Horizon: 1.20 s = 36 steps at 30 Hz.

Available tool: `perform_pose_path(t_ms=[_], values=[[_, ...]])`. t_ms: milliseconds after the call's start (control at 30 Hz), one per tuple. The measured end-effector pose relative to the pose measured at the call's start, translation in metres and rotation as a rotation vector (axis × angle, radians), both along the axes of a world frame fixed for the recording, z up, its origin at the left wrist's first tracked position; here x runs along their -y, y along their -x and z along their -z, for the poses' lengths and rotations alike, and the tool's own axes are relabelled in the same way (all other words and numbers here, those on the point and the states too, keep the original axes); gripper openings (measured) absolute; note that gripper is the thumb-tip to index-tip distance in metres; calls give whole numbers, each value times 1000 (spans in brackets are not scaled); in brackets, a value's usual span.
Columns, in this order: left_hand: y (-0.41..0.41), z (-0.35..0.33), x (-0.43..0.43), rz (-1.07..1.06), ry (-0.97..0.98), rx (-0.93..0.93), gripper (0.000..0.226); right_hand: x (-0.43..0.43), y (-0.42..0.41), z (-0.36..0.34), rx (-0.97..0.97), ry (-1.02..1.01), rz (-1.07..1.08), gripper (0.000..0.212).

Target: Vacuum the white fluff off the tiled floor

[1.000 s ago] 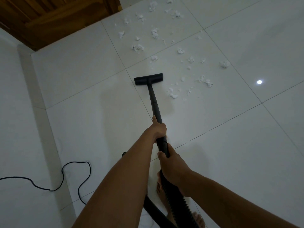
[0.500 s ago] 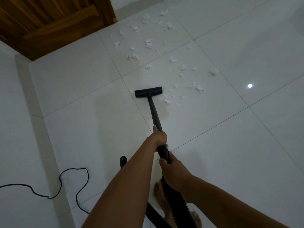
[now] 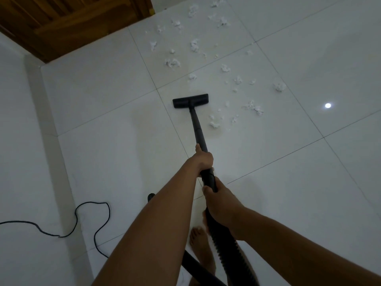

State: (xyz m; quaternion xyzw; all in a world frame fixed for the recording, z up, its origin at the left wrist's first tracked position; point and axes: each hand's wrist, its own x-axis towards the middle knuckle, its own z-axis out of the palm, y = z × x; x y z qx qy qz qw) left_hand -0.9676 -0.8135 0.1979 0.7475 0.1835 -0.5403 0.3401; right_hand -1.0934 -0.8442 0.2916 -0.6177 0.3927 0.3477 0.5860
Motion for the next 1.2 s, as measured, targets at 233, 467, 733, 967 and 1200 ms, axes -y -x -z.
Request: perform_pose_path(t_ms=[233, 467, 733, 967, 1200], values=[[-22, -7, 30, -63, -2, -11, 74, 36, -24, -8, -14, -52, 19, 45], [-30, -27, 50, -121, 16, -51, 72, 62, -35, -32, -38, -104, 30, 45], [-29, -41, 60, -40, 4, -64, 78, 75, -40, -50, -20, -19, -72, 47], [-45, -34, 67, -20, -5, -52, 78, 82, -55, -45, -28, -28, -40, 46], [-77, -23, 75, -36, -1, -14, 73, 92, -84, -37, -81, -108, 93, 45]])
